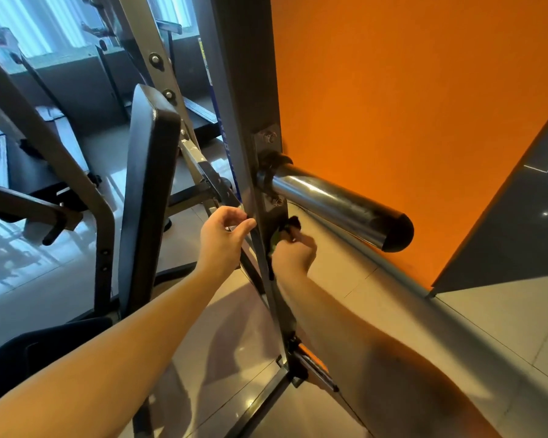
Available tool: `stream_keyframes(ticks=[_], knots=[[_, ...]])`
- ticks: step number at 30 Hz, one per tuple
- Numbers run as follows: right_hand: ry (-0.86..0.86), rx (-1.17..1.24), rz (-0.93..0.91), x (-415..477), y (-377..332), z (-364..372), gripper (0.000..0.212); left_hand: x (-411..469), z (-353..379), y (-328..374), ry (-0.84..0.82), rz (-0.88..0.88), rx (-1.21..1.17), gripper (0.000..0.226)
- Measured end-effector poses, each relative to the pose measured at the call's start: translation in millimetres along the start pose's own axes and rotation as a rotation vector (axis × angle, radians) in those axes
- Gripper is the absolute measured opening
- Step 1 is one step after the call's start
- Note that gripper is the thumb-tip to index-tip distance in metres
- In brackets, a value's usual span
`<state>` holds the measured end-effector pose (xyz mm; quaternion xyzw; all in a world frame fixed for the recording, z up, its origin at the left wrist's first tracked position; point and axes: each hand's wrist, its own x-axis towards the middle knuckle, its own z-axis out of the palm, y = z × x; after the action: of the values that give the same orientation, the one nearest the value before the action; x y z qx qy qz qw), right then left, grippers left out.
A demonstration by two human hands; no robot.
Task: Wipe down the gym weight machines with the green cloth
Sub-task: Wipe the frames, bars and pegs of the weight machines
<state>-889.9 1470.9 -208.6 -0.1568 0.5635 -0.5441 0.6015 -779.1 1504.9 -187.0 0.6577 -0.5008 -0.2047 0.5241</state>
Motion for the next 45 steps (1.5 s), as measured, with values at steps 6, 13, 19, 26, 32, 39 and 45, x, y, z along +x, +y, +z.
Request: stream_keyframes(ticks=[6, 13, 19, 26, 32, 39, 45], knots=[[0.008, -0.041, -0.042, -15, 27, 0, 0.007, 1, 4, -3, 0.038, 0.013, 0.018, 0.010], [-0.115, -0.348, -0.145, -18, 71, -56, 0.014, -3, 3, -10, 0.034, 0.020, 0.014, 0.008], [-0.073, -0.150, -0.264, -4, 10, -14, 0.027, -10, 12, -24, 0.001, -0.034, 0.015, 0.011], [-0.276, -0.680, -0.318, -9, 67, -55, 0.024, -23, 15, -37, -0.089, -0.159, 0.097, 0.013], [-0.459, -0.978, -0.353, -20, 80, -118, 0.031, -91, 8, -72, -0.452, -0.397, 0.045, 0.011], [-0.671, -0.926, -0.281, -48, 51, -153, 0.010, -165, -3, -44, -0.413, -0.586, -0.162, 0.039], [-0.996, -0.851, -0.250, -74, 6, -176, 0.014, -217, -6, 23, -0.181, -0.472, -0.094, 0.027]])
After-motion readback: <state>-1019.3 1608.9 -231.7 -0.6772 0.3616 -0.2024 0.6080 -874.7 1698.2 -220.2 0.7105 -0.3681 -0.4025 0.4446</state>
